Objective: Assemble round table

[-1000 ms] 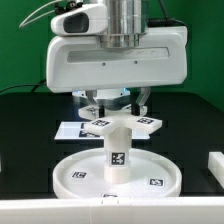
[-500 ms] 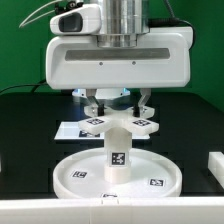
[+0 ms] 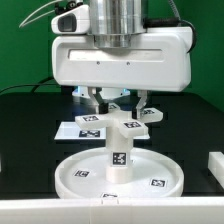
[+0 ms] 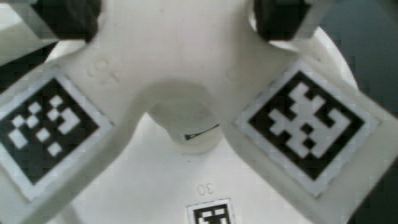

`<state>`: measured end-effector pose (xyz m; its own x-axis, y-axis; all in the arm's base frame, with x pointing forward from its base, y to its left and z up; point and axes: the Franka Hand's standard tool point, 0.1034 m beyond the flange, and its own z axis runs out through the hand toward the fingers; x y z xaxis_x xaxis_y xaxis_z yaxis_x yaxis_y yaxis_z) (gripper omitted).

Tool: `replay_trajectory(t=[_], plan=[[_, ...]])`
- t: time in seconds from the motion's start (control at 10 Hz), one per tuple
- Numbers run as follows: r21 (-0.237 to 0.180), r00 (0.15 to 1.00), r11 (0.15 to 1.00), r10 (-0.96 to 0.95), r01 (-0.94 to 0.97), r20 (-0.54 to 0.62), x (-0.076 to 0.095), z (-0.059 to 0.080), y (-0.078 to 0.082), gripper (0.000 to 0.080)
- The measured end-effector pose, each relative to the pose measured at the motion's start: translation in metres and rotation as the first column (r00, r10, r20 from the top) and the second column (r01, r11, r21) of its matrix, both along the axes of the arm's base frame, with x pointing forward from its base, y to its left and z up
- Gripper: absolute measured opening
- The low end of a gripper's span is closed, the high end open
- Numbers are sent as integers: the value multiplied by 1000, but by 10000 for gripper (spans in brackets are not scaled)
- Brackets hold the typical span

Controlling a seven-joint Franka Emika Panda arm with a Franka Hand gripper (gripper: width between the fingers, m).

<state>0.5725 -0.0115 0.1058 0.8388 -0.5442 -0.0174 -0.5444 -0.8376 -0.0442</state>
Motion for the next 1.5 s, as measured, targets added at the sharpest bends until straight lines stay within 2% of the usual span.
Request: replay_trajectory(t=[0.4, 0.8, 1.0, 1.1, 1.3, 1.5], plan=[[14, 976, 976, -215, 216, -12, 0, 0, 2, 429], [35, 889, 888, -457, 458, -37, 0, 0, 10, 429], [59, 769, 767, -636, 639, -67, 0, 0, 16, 429], [63, 748, 745, -660, 664, -71, 0, 0, 18, 429], [66, 641, 637, -762, 768, -92, 1, 0, 22, 429], [67, 587, 584, -803, 809, -103, 2, 1, 25, 437]])
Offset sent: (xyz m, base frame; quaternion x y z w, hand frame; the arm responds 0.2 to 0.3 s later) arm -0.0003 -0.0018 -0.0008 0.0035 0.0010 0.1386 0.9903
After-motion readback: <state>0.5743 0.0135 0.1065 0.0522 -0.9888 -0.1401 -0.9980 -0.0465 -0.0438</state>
